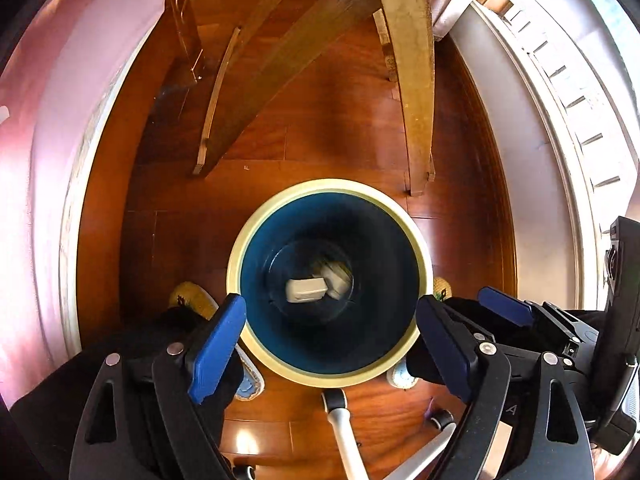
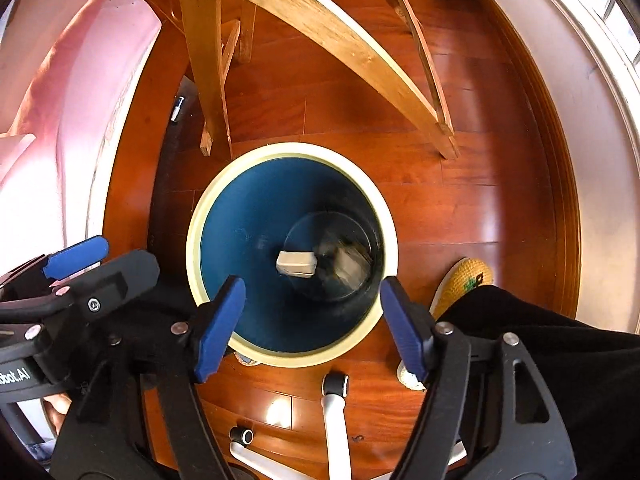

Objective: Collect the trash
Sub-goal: 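Open both tools to drop the soap bar and wrapper into the bin, then grasp the white tissue with the left tool while the right grasps the purple bag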

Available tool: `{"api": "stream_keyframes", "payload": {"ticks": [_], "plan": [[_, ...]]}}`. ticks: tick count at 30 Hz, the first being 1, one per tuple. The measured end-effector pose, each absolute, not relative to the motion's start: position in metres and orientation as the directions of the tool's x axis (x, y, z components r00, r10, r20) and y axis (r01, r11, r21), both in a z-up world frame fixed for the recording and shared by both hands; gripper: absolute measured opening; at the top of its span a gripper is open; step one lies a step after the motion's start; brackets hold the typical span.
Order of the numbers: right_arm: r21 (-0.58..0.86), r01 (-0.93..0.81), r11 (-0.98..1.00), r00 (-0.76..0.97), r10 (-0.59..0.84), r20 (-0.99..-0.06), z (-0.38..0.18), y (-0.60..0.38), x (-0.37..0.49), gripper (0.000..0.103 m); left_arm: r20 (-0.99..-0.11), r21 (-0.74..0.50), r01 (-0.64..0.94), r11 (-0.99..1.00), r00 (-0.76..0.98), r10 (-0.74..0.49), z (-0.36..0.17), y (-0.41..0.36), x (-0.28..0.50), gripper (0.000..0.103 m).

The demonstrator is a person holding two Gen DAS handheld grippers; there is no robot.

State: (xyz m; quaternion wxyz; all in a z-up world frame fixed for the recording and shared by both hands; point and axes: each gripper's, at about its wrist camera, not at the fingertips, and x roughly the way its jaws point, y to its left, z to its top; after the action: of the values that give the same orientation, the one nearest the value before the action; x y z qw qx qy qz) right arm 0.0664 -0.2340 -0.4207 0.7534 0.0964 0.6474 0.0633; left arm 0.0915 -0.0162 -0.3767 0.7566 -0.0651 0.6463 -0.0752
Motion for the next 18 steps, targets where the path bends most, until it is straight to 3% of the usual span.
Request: {"api": "stream_keyframes", "payload": {"ticks": [11, 18], "plan": [[0.217, 0.015, 0.976, 0.199, 0.210, -0.957, -0.407, -0.235, 0.063, 0.068, -0.971, -0.159, -0.007, 0.987, 0.182, -0.155, -0.370, -0.006, 0.087, 0.088], [0.201, -0.071, 0.977, 0.281, 0.213, -0.936, -0.365, -0.228, 0.048, 0.068, -0.958, -0.154, 0.034, 0.988, 0.239, -0.157, -0.329, -0.001, 0.069, 0.088]]}}
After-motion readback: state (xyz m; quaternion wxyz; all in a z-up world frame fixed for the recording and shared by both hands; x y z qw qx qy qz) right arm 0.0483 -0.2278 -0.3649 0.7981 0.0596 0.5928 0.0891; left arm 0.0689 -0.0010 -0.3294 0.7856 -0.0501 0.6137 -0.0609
